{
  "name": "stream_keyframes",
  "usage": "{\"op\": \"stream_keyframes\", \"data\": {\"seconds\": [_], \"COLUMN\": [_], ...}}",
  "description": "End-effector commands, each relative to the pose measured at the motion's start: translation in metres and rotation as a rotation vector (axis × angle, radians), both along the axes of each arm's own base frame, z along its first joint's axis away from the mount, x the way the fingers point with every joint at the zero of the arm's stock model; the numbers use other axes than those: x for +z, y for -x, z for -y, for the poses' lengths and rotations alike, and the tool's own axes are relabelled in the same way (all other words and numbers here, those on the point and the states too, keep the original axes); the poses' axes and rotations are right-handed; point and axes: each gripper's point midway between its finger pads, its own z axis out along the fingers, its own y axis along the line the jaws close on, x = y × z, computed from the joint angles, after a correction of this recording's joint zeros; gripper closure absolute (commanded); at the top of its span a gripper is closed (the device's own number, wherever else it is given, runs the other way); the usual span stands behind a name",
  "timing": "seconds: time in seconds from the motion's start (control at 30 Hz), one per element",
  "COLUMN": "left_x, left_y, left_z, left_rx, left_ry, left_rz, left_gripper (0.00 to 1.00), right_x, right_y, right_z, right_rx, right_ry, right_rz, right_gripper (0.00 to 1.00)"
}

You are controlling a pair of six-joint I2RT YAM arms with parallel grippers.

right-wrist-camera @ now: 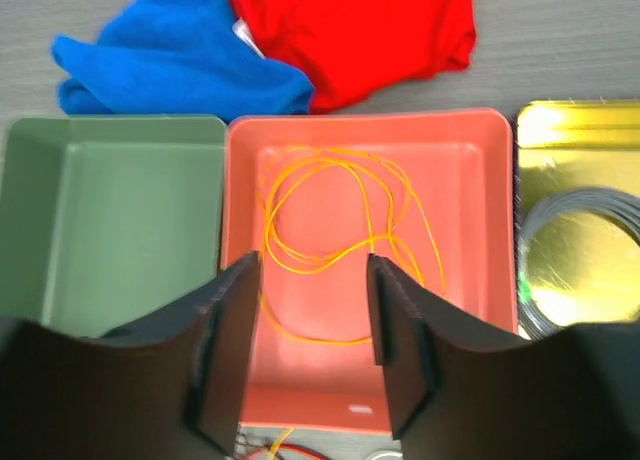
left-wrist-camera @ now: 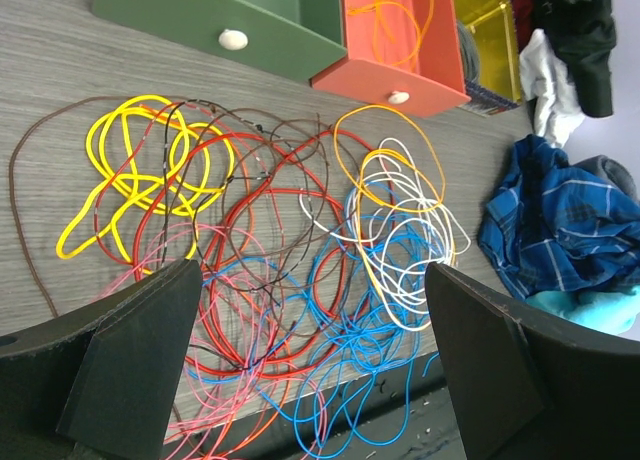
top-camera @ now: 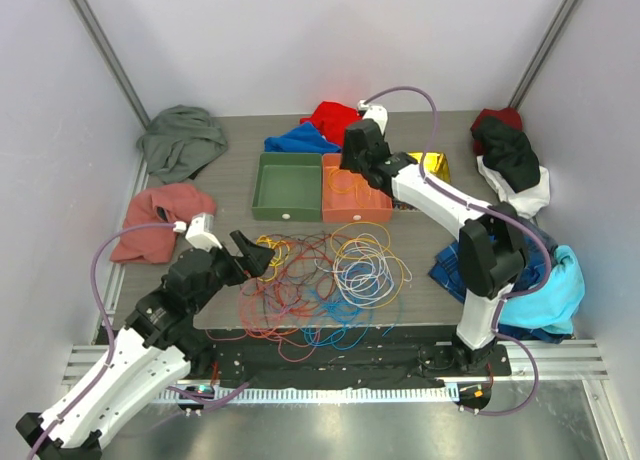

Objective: Untangle the cables

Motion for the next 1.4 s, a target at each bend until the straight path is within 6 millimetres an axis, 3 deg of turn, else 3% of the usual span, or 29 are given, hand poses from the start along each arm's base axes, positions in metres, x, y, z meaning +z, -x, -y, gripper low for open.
{"op": "stream_keyframes", "data": {"seconds": [0.0,0.03,0.17,0.2,0.23,0.27,0.3,0.33,0.37,0.4,0.43,0.47,0.5,0.57,0.6,0.73,1.0,1.23,1.37], "left_x": [0.004,0.005,0.004,0.005,0.005,0.005,0.003,0.001,0.001,-0.003,-0.004,-0.007,-0.011,-0.018,-0.017,-0.026,-0.033,-0.035,-0.037], "left_y": [-0.006,-0.007,-0.010,-0.010,-0.011,-0.011,-0.012,-0.012,-0.012,-0.013,-0.013,-0.014,-0.015,-0.015,-0.016,-0.019,-0.018,-0.016,-0.016], "left_z": [0.009,0.010,0.013,0.013,0.013,0.013,0.014,0.014,0.014,0.015,0.016,0.017,0.020,0.024,0.027,0.039,0.051,0.047,0.048], "left_rx": [-0.011,-0.012,-0.017,-0.015,-0.013,-0.013,-0.011,-0.010,-0.009,-0.010,-0.011,-0.011,-0.011,-0.023,-0.028,-0.055,-0.091,-0.083,-0.085], "left_ry": [0.028,0.031,0.025,0.026,0.026,0.026,0.025,0.022,0.030,0.024,0.024,0.025,0.028,0.031,0.044,0.042,0.058,0.053,0.047], "left_rz": [0.014,0.015,0.007,0.007,0.008,0.005,0.002,-0.003,-0.004,-0.014,-0.021,-0.028,-0.044,-0.068,-0.070,-0.117,-0.169,-0.158,-0.167], "left_gripper": [0.00,0.01,0.01,0.01,0.01,0.01,0.01,0.01,0.01,0.01,0.01,0.01,0.01,0.01,0.01,0.02,0.02,0.02,0.02], "right_x": [0.041,0.040,0.068,0.062,0.078,0.078,0.063,0.072,0.069,0.044,0.050,0.042,0.016,0.008,-0.012,-0.040,-0.091,-0.119,-0.124], "right_y": [0.013,0.017,0.042,0.052,0.064,0.072,0.084,0.096,0.105,0.117,0.128,0.135,0.146,0.158,0.166,0.178,0.175,0.174,0.169], "right_z": [0.011,0.015,0.022,0.024,0.026,0.027,0.032,0.036,0.038,0.043,0.049,0.053,0.060,0.070,0.077,0.080,0.070,0.074,0.073], "right_rx": [-0.034,-0.045,-0.051,-0.047,-0.038,-0.029,-0.024,-0.014,-0.006,0.001,-0.003,-0.009,-0.017,-0.047,-0.063,-0.082,-0.087,-0.120,-0.124], "right_ry": [-0.032,-0.019,-0.021,-0.008,-0.037,-0.047,-0.046,-0.076,-0.088,-0.072,-0.112,-0.119,-0.102,-0.144,-0.129,-0.180,-0.246,-0.232,-0.258], "right_rz": [0.092,0.094,0.147,0.135,0.165,0.166,0.137,0.155,0.148,0.104,0.118,0.105,0.063,0.066,0.034,-0.010,-0.125,-0.189,-0.185], "right_gripper": [0.42,0.40,0.38,0.38,0.38,0.39,0.40,0.40,0.41,0.42,0.43,0.43,0.43,0.43,0.43,0.42,0.42,0.42,0.43]}}
